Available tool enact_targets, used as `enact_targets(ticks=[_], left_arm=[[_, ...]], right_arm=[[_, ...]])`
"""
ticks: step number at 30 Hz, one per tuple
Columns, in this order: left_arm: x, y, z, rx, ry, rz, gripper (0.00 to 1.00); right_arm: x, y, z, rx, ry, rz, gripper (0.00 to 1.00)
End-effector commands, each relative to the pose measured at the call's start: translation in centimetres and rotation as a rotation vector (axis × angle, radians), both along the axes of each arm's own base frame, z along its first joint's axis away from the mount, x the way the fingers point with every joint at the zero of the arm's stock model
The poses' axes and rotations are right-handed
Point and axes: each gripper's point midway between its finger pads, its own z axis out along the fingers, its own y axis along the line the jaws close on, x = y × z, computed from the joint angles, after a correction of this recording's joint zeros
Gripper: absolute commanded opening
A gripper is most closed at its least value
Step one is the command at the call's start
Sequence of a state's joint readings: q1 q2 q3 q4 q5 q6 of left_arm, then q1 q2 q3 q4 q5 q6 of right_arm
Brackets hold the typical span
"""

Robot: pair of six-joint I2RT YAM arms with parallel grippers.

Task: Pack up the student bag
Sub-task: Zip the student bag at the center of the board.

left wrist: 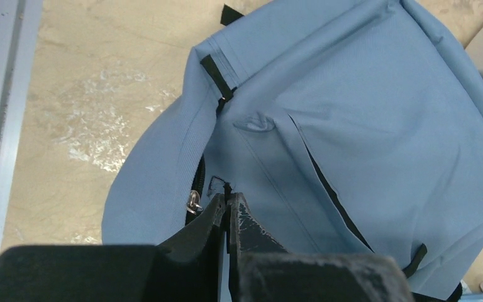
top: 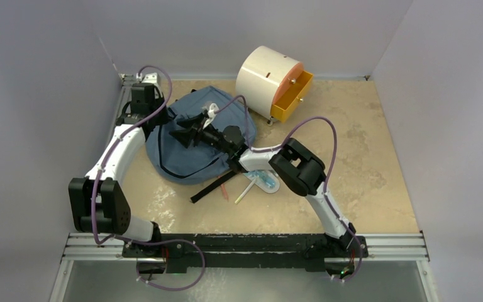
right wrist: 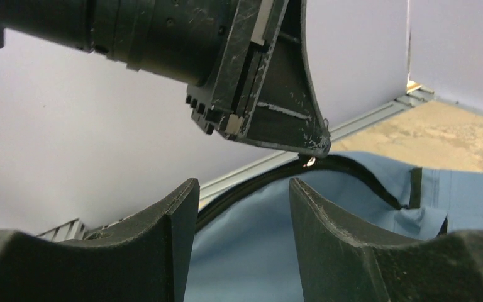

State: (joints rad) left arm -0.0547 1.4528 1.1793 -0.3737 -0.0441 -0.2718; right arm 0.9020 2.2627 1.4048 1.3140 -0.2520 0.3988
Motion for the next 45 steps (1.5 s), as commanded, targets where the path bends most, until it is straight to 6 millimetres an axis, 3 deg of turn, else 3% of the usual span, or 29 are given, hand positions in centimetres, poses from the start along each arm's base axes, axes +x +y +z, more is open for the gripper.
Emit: enact_targets(ticks=[1,10,31,45], left_arm=[[1.8,0.8,5.8,0.019,-0.179,0.048,0.00],[2.6,0.6,8.3,0.024,-0.267,0.026,0.00],[2.6,-0.8,8.0,-0.007,-0.256,-0.050,0.00],[2.3,-1.4,7.9,-0.026,-0.247,-0.077,0.00]], right_arm=[[1.5,1.0,3.7,0.094,-0.039,-0.035,0.56],[4.1,2.8,2.5,0.073,-0.030,-0.086,0.54],[6.4,4.8,3.1,0.153,-0.008,-0.111,0.46],[7.2,5.5,3.2,0.190,0.006,-0.116,0.29]])
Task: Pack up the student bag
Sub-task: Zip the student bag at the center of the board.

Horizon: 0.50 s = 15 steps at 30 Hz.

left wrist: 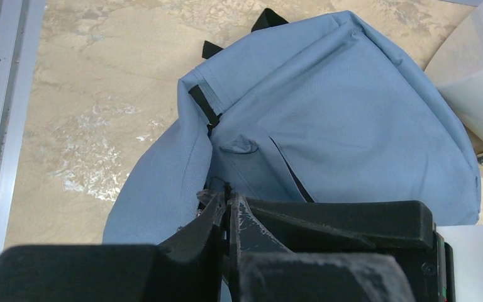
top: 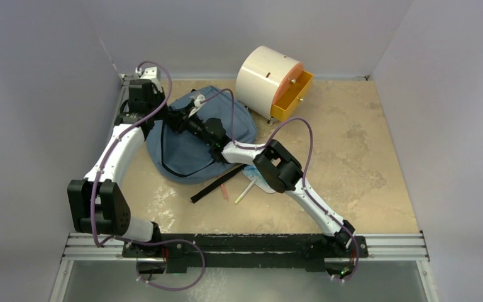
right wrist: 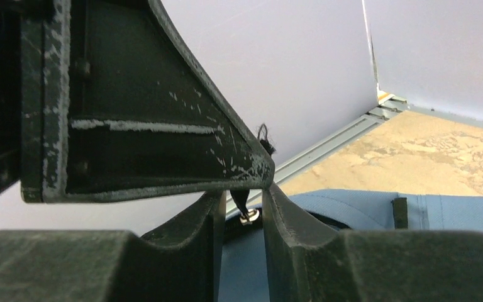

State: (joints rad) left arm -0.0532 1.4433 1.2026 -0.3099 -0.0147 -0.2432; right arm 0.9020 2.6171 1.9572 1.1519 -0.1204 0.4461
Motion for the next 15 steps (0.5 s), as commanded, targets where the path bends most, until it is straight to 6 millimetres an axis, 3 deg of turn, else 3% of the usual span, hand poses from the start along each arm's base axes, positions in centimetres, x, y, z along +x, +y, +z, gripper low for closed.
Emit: enact_targets(ticks=[1,7,13,15], left_arm=[[0.90,-0.97,5.27,-0.030,-0.149,-0.041,0.00],[0.80,-1.03,4.93,-0.036,-0.141,-0.040,0.00],[0.67,-1.16,4.76,-0.041,-0.132,-0.046,0.00],[0.67,-1.22,4.95,-0.043,-0.133,-0.048,0.00]], right_arm=[[0.03,-0.20,4.97,0.118,-0.054,-0.012,0.29],[0.19,-0.41,5.47,0.139,-0.058,-0.021,0.26],[0.24,-0.57,5.24,0.143,-0.053,-0.030,0.00],[0.29,-0.68,5.08,0.141,-0.050,-0.032,0.00]])
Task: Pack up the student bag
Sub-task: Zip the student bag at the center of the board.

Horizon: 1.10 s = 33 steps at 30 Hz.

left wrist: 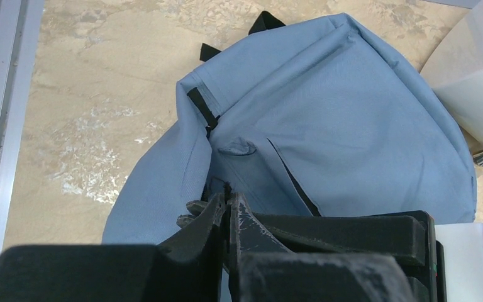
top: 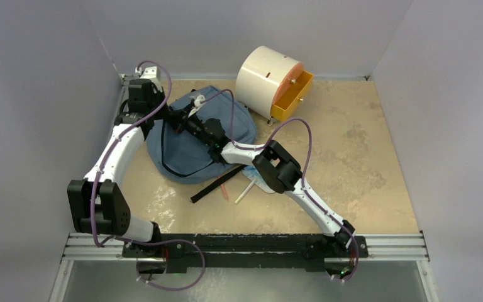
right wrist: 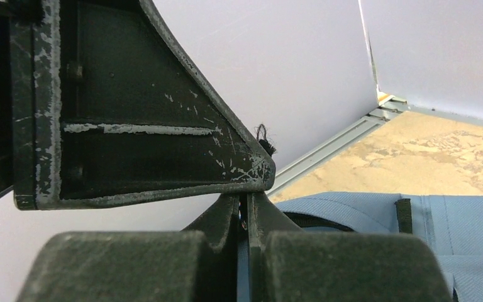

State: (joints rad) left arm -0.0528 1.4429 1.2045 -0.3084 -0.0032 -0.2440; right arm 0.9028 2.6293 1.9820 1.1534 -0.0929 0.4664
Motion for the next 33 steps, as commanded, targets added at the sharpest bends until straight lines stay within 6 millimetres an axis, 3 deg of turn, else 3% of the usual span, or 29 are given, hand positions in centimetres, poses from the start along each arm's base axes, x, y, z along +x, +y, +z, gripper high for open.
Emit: enact_targets(ticks=[1,3,7,9,12,21,28,33], left_arm=[[0.6,-1.0,5.0,-0.038,-0.130,-0.037,0.00],[0.6,-1.0,5.4,-0.043,-0.129,-0.028,0.07],[0.0,0.4,6.4,-0.051,-0.121,0.077,0.45],[-0.7,1.2,6.9,-0.062,-0.123,0.137,0.56],[-2.2,2.0,6.7,-0.068,-0.099,0.202,0.58],[-8.1,2.8,1.4,-0.027,0.064,0.225,0.56],[-9.1,2.7,-2.0,0.003,0.151,0.191,0.53],[-8.5,3.1,-4.0,0.035,0.197,0.199,0.52]], right_arm=[[-0.2,-0.8,4.7,0.115,-0.068,-0.019,0.00],[-0.2,-0.8,4.6,0.108,-0.067,-0.021,0.00],[-0.1,-1.0,4.4,0.098,-0.063,-0.032,0.00],[-0.1,-1.1,4.3,0.093,-0.061,-0.034,0.00],[-0.1,-1.1,4.0,0.083,-0.054,-0.034,0.00],[0.0,-0.2,4.1,0.047,-0.010,-0.006,0.00],[0.1,0.1,4.3,0.052,0.032,0.014,0.00],[0.0,0.3,4.8,0.058,0.047,0.033,0.00]])
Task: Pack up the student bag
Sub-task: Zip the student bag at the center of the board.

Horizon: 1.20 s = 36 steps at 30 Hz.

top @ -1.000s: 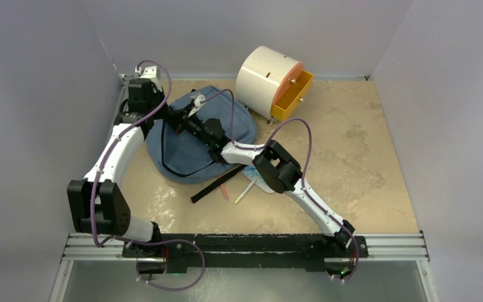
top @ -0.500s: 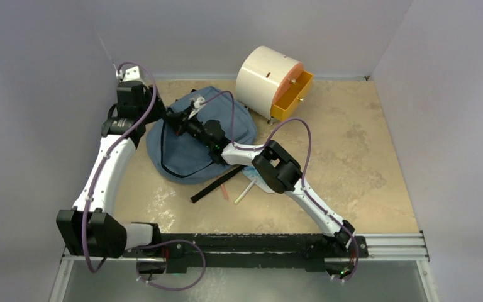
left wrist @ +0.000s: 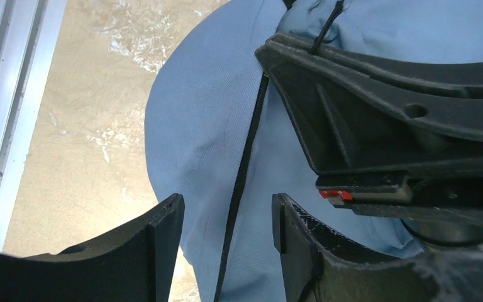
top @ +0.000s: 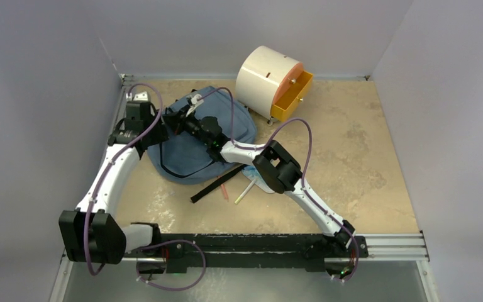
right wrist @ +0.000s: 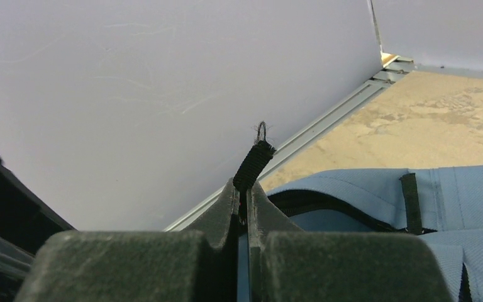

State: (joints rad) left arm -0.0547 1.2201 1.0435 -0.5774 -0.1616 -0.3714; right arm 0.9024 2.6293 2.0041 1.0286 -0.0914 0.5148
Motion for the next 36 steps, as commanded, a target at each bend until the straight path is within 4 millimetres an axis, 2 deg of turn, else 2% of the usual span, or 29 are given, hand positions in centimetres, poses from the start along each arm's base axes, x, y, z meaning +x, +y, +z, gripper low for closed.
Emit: enact_targets(ticks=[1,5,10,18,24,28,33,36], left_arm=[[1.1,0.3,-1.0,0.026,0.007,-0.003,0.52],[2.5,0.5,-1.5,0.036,0.002,0.004,0.52],[4.1,1.6,-2.0,0.084,0.000,0.054,0.50],[7.2,2.2,0.5,0.126,-0.074,0.065,0.50],[8.3,3.0,0.3,0.173,-0.063,0.086,0.48],[8.5,2.5,-0.3,0.159,-0.055,0.059,0.27],[8.0,2.0,-0.1,0.142,-0.067,0.034,0.00],[7.2,1.7,0.3,0.122,-0.077,0.022,0.00]], right_arm=[[-0.3,-0.3,6.9,0.117,-0.056,0.018,0.00],[-0.5,-0.4,7.3,0.122,-0.059,0.025,0.00],[-0.7,-0.3,7.2,0.122,-0.051,0.036,0.00],[-0.7,-0.2,7.0,0.118,-0.039,0.044,0.00],[-1.0,-0.2,7.2,0.120,-0.038,0.057,0.00],[-1.2,-0.2,7.1,0.119,-0.031,0.066,0.00],[-1.0,-0.3,6.8,0.110,-0.029,0.064,0.00],[-0.1,-0.6,6.6,0.109,-0.020,0.034,0.00]])
